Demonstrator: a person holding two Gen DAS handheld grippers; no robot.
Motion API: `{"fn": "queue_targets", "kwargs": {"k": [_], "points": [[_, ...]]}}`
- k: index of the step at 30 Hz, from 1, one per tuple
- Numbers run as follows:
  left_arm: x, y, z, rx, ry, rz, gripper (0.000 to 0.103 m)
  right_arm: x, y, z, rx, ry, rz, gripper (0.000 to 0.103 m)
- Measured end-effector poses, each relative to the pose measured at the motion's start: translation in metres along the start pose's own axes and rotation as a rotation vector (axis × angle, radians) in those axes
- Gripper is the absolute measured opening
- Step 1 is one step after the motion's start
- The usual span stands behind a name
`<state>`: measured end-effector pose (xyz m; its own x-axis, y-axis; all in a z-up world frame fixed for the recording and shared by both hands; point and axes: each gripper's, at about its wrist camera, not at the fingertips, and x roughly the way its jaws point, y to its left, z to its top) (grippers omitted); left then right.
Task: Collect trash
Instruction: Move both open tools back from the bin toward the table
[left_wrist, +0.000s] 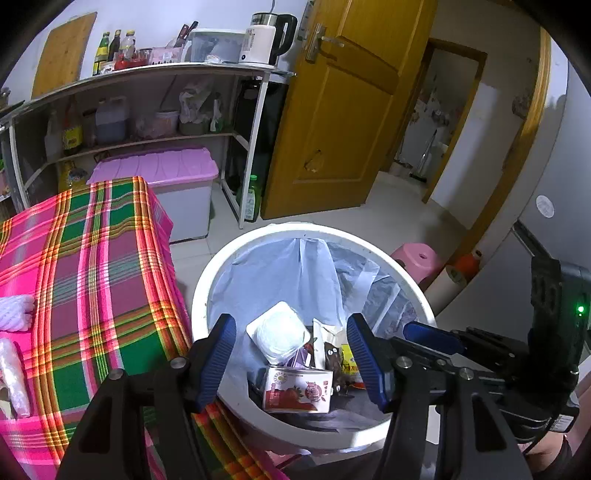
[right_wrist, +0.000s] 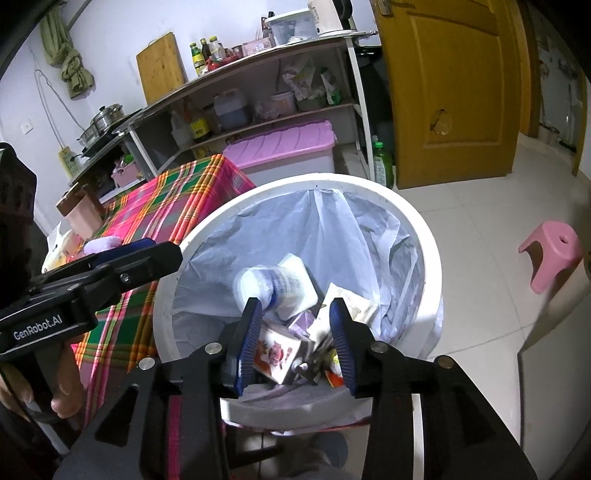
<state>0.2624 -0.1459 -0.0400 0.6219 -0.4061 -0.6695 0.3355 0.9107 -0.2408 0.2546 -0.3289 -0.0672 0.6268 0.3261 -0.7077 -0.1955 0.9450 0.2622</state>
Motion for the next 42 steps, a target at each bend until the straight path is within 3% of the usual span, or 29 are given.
{"fn": "queue_targets", "kwargs": {"k": [27, 42], "points": [[-0.093, 0.011, -0.031, -0.053, -0.105, 0.048, 0.062, -0.056, 0.064, -0.014, -0.101, -0.073, 0.072, 0.039], [-0.125, 0.033, -0.053, -0.097, -0.116, 0.098, 0.062, -0.067, 0.093, -0.023, -0.153, -0.085, 0.109, 0.04]]}}
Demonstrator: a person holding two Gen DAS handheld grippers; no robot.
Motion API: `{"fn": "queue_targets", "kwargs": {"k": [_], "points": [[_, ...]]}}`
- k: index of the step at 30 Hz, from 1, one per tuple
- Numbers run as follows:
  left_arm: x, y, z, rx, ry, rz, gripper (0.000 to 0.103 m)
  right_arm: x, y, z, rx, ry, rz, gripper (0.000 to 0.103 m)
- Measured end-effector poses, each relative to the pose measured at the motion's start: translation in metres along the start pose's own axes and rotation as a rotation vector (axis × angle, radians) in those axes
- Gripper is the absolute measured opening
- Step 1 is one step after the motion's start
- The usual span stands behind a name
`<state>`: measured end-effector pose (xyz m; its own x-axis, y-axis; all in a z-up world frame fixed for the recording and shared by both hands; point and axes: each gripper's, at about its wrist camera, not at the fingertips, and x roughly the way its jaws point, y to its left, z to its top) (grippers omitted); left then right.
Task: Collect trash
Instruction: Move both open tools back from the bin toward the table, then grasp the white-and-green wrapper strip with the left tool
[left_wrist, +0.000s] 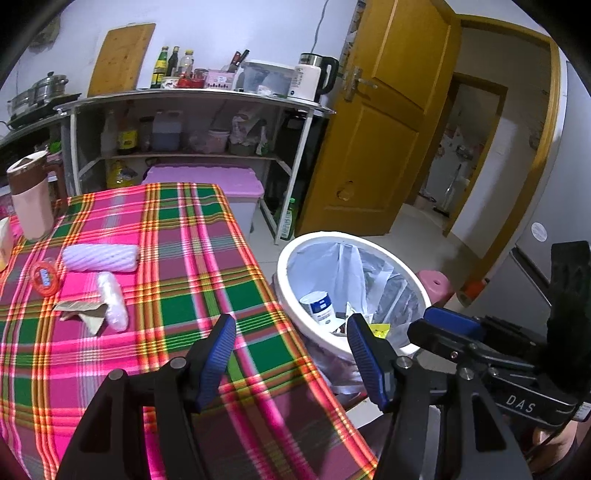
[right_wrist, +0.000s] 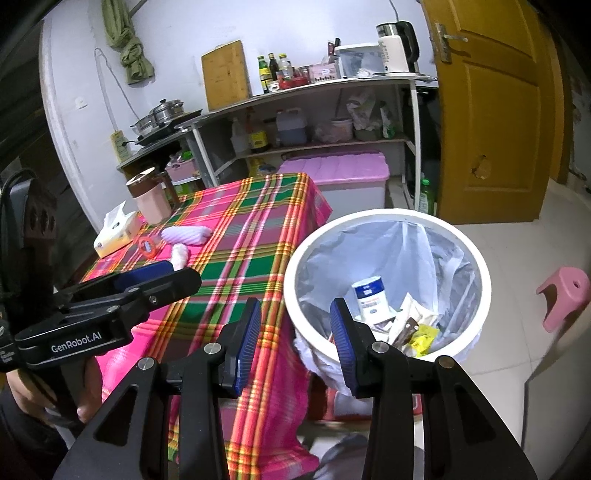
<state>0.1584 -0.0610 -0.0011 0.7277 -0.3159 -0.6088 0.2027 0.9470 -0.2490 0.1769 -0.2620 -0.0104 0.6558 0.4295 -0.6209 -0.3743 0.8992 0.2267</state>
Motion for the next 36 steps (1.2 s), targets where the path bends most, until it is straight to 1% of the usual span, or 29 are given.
{"fn": "queue_targets", "kwargs": {"k": [11, 15, 17, 26, 36], "points": [[-0.025, 0.022, -0.01, -0.022, -0.03, 0.042, 0.062, 0.003, 0.028, -0.004, -0.045, 0.004, 0.043, 0.04], [-0.034, 0.032, -0.016, -0.031, -0.036, 0.064, 0.062, 0.007, 0.04, -0.007, -0.069, 0.016, 0.065, 0.04], [-0.037, 0.038, -0.019, -0.033, -0.036, 0.087, 0.062, 0.009, 0.046, -0.007, -0.078, 0.021, 0.075, 0.04], [-0.052, 0.073, -0.029, -0.073, -0.041, 0.163, 0.062, 0.028, 0.072, -0.005, -0.115, 0.067, 0.135, 0.04], [-0.06, 0.119, -0.023, -0.149, -0.06, 0.236, 0.062, 0.054, 0.093, 0.007, -0.128, 0.109, 0.164, 0.04]]}}
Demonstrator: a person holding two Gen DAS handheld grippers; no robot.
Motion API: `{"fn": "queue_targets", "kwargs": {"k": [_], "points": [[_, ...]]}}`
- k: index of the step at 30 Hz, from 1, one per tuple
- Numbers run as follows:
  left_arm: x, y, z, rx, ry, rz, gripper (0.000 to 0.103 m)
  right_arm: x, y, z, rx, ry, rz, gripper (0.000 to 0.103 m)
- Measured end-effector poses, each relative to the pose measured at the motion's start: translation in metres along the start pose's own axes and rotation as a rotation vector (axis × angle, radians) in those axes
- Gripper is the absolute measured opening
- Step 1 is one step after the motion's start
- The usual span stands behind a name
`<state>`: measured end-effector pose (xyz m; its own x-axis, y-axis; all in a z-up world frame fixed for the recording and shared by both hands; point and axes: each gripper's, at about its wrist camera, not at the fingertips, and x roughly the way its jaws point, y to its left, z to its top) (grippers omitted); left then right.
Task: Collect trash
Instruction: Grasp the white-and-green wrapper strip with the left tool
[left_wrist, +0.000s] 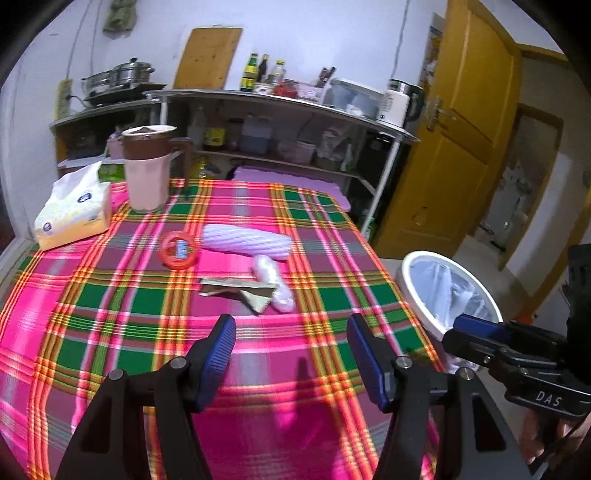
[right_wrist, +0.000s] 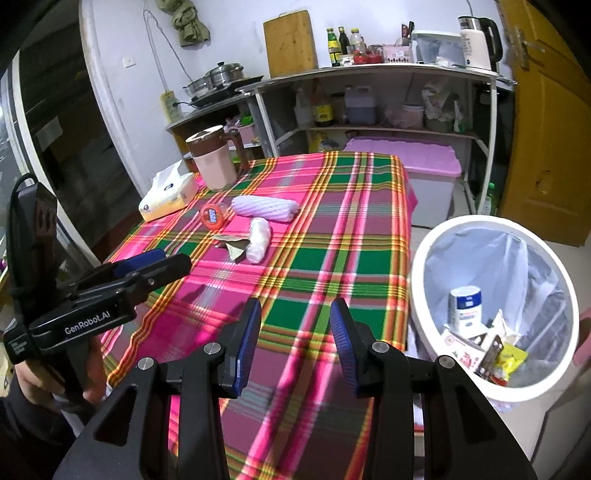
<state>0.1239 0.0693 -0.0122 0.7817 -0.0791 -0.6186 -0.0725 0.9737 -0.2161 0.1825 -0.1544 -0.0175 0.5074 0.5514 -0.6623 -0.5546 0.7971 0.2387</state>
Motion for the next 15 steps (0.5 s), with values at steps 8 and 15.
{"fn": "queue_targets", "kwargs": {"k": [8, 15], "points": [[0.014, 0.026, 0.008, -0.049, 0.009, 0.029, 0.062, 0.023, 0.011, 0.011, -0.021, 0.02, 0.02, 0.04], [0.039, 0.038, 0.017, -0.114, 0.048, 0.007, 0.062, 0.04, 0.01, 0.016, -0.015, 0.04, 0.022, 0.04]]}}
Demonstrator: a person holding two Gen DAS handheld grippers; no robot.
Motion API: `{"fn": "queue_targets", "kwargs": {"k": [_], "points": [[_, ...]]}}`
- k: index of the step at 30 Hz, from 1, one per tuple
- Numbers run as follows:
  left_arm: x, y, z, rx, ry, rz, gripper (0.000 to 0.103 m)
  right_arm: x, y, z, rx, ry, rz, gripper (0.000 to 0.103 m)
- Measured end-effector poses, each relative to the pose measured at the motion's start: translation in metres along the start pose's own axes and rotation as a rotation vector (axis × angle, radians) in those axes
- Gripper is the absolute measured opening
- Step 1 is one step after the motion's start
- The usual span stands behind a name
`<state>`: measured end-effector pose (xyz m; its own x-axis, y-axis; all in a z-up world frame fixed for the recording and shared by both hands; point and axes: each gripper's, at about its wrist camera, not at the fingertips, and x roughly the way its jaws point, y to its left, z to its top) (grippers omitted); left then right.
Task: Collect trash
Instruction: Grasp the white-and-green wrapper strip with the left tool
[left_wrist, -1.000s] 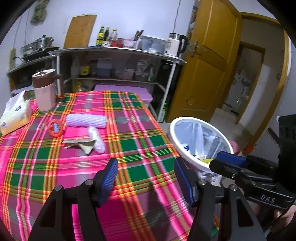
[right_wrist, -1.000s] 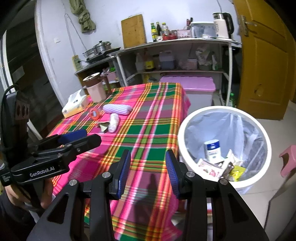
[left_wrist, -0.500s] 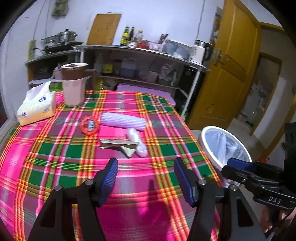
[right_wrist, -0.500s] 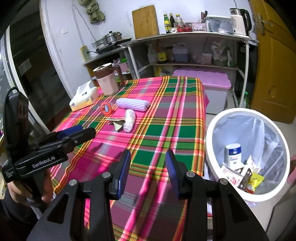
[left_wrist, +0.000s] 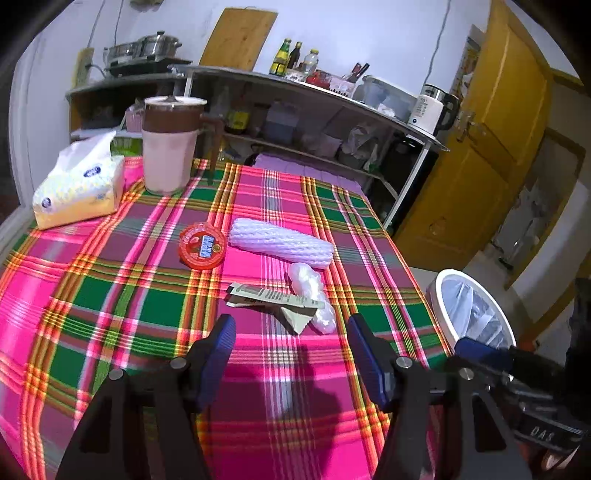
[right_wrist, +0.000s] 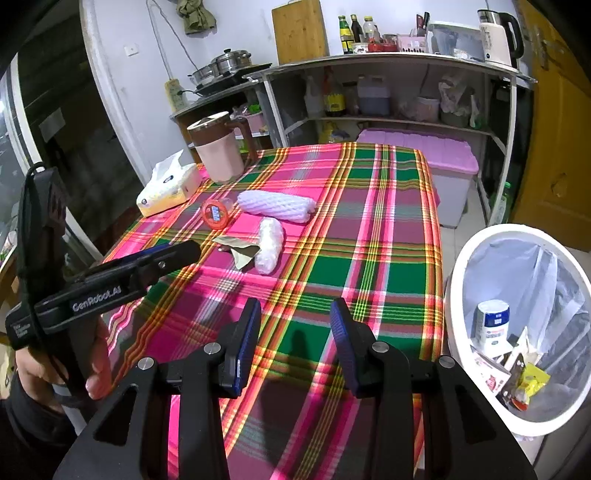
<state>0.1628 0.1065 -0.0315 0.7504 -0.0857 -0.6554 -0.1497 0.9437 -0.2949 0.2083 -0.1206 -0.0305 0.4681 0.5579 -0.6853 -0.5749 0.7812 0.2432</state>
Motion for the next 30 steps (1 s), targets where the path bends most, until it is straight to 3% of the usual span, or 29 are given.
{"fn": "queue_targets", "kwargs": {"k": [7, 13, 18, 21, 24, 30], "points": [[0.028, 0.01, 0.01, -0.122, 0.044, -0.021, 0.062, 0.007, -0.007, 0.001, 0.008, 0.015, -0.009, 0.04], [0.051, 0.019, 0.016, -0.216, 0.059, 0.023, 0.062, 0.012, -0.013, 0.001, 0.013, 0.025, -0.008, 0.04], [0.071, 0.022, 0.016, -0.242, 0.101, 0.074, 0.048, 0.015, -0.018, 0.001, 0.022, 0.029, -0.003, 0.04], [0.077, 0.018, 0.015, -0.216, 0.107, 0.114, 0.035, 0.016, -0.021, 0.001, 0.029, 0.03, -0.002, 0.04], [0.08, 0.015, 0.013, -0.188, 0.118, 0.108, 0.018, 0.017, -0.023, 0.0, 0.033, 0.034, -0.001, 0.04], [0.069, 0.011, 0.007, -0.131, 0.107, 0.096, 0.016, 0.018, -0.02, 0.0, 0.02, 0.035, -0.001, 0.04]]}}
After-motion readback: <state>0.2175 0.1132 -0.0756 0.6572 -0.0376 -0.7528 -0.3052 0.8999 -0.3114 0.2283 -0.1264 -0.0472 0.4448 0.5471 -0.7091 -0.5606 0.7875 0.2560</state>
